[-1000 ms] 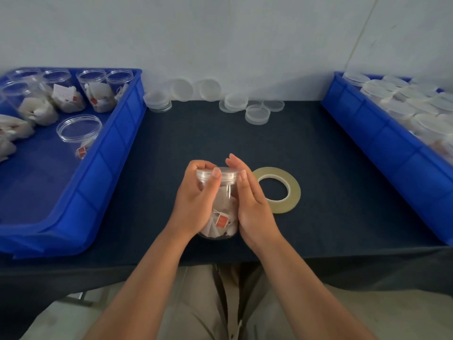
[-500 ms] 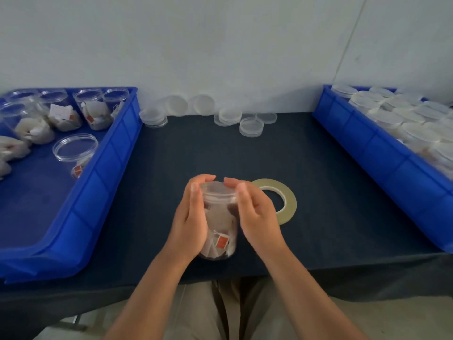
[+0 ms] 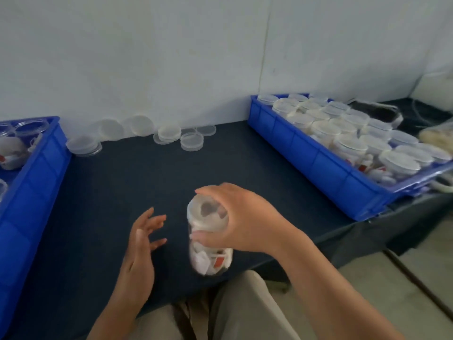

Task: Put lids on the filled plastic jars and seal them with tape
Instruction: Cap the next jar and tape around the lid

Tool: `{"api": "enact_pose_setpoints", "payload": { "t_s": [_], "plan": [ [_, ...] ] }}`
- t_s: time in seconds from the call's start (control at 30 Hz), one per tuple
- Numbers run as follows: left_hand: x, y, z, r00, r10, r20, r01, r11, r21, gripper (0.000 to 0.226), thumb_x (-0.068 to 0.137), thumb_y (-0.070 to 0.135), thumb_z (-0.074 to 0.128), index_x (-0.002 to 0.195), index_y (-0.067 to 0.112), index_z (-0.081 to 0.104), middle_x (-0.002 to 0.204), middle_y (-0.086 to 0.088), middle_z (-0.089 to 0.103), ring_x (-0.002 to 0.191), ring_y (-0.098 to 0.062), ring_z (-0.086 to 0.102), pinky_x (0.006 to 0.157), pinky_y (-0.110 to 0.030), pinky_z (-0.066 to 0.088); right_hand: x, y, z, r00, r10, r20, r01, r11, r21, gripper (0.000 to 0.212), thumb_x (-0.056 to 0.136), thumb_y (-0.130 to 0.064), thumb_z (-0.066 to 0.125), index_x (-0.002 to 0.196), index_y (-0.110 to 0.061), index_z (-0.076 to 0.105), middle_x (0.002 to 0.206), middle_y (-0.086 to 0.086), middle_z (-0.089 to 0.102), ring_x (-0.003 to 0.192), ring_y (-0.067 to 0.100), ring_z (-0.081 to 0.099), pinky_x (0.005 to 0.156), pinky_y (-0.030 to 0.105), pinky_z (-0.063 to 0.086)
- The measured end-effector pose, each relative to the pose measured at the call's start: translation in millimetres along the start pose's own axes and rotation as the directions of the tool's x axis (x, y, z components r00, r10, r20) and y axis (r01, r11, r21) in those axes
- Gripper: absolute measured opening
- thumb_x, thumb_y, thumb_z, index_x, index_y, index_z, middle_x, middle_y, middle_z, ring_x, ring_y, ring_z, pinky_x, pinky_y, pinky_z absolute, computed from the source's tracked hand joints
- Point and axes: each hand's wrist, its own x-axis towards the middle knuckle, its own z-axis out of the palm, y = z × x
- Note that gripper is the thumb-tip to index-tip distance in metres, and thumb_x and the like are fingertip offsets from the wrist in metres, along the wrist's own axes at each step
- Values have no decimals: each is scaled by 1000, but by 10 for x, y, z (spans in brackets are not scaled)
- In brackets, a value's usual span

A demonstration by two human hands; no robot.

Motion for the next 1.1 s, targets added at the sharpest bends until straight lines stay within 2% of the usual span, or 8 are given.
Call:
{"api": "enact_pose_setpoints", "payload": {
  "t_s": [0.13, 0.27, 0.4, 0.6, 0.73, 0.83, 0.97, 1.1],
  "plan": [
    [122, -118, -54, 988, -133, -82, 122, 984, -130, 62, 99, 64, 30, 126, 22, 67, 125, 0, 73, 120, -22, 66, 90, -38, 54, -69, 372, -715, 947, 113, -300, -104, 994, 46, 83, 70, -77, 66, 146, -53, 42, 128, -31, 49, 105, -9, 58, 86, 22, 52],
    [127, -188, -73, 991, -115, -61, 115, 993, -12, 56, 107, 59, 31, 115, 20, 70, 121, -4, 73, 115, -25, 68, 87, -37, 57, 91, 832, -1480, 771, 302, -561, -230, 953, 196, 70, 64, -72, 67, 129, -49, 57, 109, -25, 58, 86, -14, 60, 75, 24, 50],
    [83, -173, -96, 996, -87, -28, 87, 996, -9, 56, 92, 68, 34, 106, 35, 76, 122, -2, 73, 112, -21, 69, 95, -49, 51, 256, 1476, -2052, 675, 541, -501, -379, 837, 393, 88, 60, -75, 75, 138, -38, 56, 136, -4, 60, 104, 18, 70, 89, 43, 61],
    [43, -114, -74, 998, -55, -6, 55, 997, 49, 48, 93, 67, 37, 104, 42, 76, 119, 1, 74, 109, -17, 71, 91, -47, 55, 281, 2181, -2263, 552, 658, -512, -579, 744, 332, 87, 74, -70, 75, 145, -26, 53, 128, -6, 51, 87, 14, 67, 70, 33, 55],
    [27, -105, -61, 1000, -28, 8, 27, 989, 145, 43, 92, 66, 41, 103, 42, 75, 112, 6, 75, 102, -12, 71, 84, -39, 59, 305, 2445, -2259, 607, 556, -567, -629, 773, 84, 80, 74, -71, 65, 138, -25, 51, 122, 1, 55, 84, 20, 62, 73, 39, 45],
    [24, -102, -67, 999, -18, 28, 11, 976, 219, 37, 93, 65, 45, 103, 44, 74, 110, 8, 75, 100, -8, 71, 83, -33, 58, 371, 2586, -2317, 680, 501, -536, -637, 765, -93, 83, 81, -69, 68, 146, -22, 45, 142, 12, 56, 111, 33, 58, 84, 42, 43],
    [-4, -76, -59, 999, -13, 43, 1, 968, 251, 25, 100, 53, 51, 100, 45, 74, 107, 10, 76, 99, -3, 71, 80, -14, 55, 441, 2673, -2219, 822, 495, -283, -566, 768, -301, 84, 82, -71, 70, 146, -23, 45, 147, 15, 50, 122, 36, 57, 99, 48, 49],
    [-29, -3, -36, 999, -29, 42, 18, 972, 234, 24, 91, 49, 52, 97, 45, 75, 103, 11, 77, 95, 0, 70, 77, -7, 51, 383, 2822, -1870, 809, 543, -225, -588, 752, -298, 79, 92, -64, 65, 156, -27, 38, 160, 13, 41, 142, 38, 42, 114, 57, 39]
  ]
}}
